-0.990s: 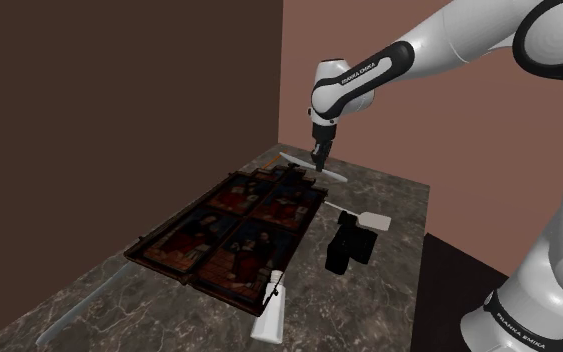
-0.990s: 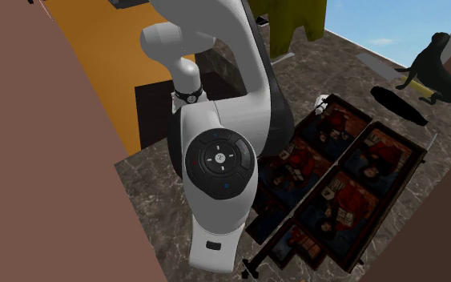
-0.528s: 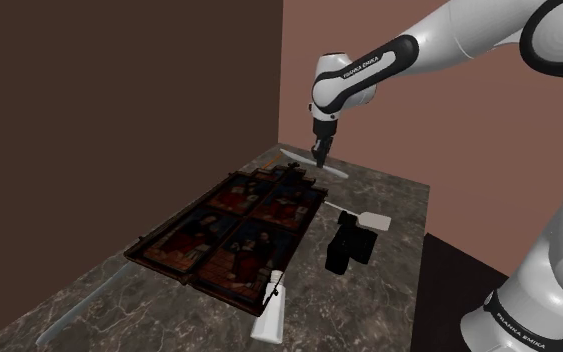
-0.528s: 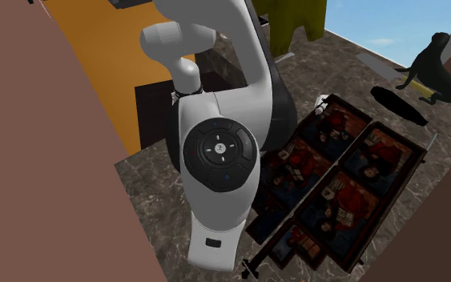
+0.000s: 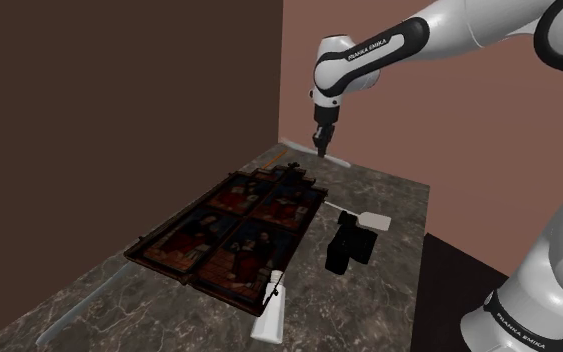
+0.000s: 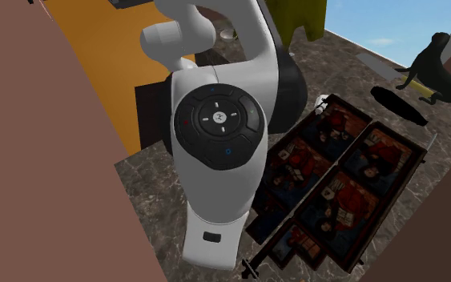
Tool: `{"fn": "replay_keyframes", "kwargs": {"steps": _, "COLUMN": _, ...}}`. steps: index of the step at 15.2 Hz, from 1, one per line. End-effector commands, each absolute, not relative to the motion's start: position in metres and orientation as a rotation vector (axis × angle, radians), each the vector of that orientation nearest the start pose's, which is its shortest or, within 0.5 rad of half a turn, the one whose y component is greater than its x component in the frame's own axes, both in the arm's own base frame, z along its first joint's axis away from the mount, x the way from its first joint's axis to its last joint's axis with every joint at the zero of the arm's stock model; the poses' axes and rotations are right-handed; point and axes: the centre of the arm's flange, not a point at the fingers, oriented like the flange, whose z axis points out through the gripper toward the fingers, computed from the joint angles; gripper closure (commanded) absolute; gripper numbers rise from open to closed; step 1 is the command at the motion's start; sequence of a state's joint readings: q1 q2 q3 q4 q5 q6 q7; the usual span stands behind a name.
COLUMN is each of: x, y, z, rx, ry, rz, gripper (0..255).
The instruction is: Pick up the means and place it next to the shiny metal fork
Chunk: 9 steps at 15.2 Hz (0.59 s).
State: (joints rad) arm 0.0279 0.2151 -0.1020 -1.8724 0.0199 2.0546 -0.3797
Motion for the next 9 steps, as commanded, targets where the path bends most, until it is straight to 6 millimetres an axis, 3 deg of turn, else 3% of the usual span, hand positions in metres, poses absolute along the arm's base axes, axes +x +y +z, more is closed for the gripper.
{"fn": "replay_keyframes", "kwargs": {"steps": 1, "x": 0.605, "y": -0.042, "z": 0.408, "rx": -3.103, "ry": -0.466, "rz": 0.051, "gripper": 255}}
{"fn": "replay_keyframes", "kwargs": {"steps": 9, "x": 0.605, "y": -0.042, "z": 0.45, "rx": -3.103, "ry": -0.466, "rz": 0.051, "gripper": 255}}
